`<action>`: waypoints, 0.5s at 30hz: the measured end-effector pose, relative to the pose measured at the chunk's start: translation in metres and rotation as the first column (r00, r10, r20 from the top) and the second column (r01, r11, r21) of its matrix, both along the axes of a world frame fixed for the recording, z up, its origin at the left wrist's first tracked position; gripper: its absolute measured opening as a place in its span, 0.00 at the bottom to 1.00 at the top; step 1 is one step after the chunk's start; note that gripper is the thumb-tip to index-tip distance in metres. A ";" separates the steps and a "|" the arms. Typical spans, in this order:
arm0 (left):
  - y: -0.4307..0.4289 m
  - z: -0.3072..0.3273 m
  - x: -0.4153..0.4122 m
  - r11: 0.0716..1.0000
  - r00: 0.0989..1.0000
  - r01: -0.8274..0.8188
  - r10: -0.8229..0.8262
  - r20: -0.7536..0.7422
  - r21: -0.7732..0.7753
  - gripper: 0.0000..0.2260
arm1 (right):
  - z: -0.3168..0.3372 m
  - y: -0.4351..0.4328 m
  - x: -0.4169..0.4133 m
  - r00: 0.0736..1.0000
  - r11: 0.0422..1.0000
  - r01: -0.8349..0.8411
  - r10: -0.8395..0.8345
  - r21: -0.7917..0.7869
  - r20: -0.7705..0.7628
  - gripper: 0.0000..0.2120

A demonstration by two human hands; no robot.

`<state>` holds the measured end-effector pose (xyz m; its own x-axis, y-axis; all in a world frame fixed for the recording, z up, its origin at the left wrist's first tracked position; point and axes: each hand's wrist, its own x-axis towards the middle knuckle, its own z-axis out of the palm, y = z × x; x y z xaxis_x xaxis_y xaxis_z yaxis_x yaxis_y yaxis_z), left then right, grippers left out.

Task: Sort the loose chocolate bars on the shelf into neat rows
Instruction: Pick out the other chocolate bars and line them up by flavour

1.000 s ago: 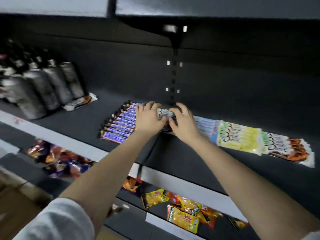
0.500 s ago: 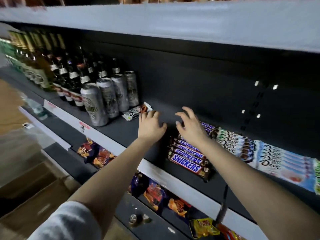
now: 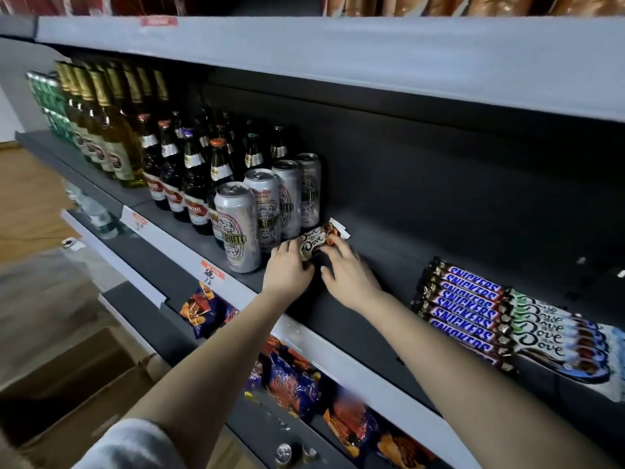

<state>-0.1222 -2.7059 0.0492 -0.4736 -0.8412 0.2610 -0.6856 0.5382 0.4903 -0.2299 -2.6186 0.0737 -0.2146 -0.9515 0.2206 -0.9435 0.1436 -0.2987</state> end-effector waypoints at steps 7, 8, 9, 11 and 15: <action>-0.007 -0.008 -0.015 0.994 0.996 -0.059 0.052 0.078 0.094 0.28 | -0.008 -0.024 -0.012 0.997 0.995 0.063 -0.066 0.076 0.040 0.24; -0.010 -0.010 -0.016 0.995 0.993 -0.067 0.060 0.101 0.075 0.28 | -0.010 -0.026 -0.012 0.996 0.994 0.062 -0.067 0.087 0.052 0.24; -0.013 -0.011 -0.018 0.996 0.991 -0.073 0.067 0.113 0.056 0.28 | -0.012 -0.029 -0.012 0.996 0.994 0.059 -0.065 0.094 0.067 0.25; -0.018 -0.013 -0.020 0.996 0.991 -0.085 0.081 0.109 0.040 0.26 | -0.018 -0.034 -0.012 0.995 0.994 0.048 -0.057 0.097 0.087 0.25; -0.022 -0.016 -0.018 0.993 0.995 -0.086 0.080 0.064 0.082 0.22 | -0.026 -0.045 -0.017 0.994 0.993 0.078 -0.084 0.093 0.066 0.28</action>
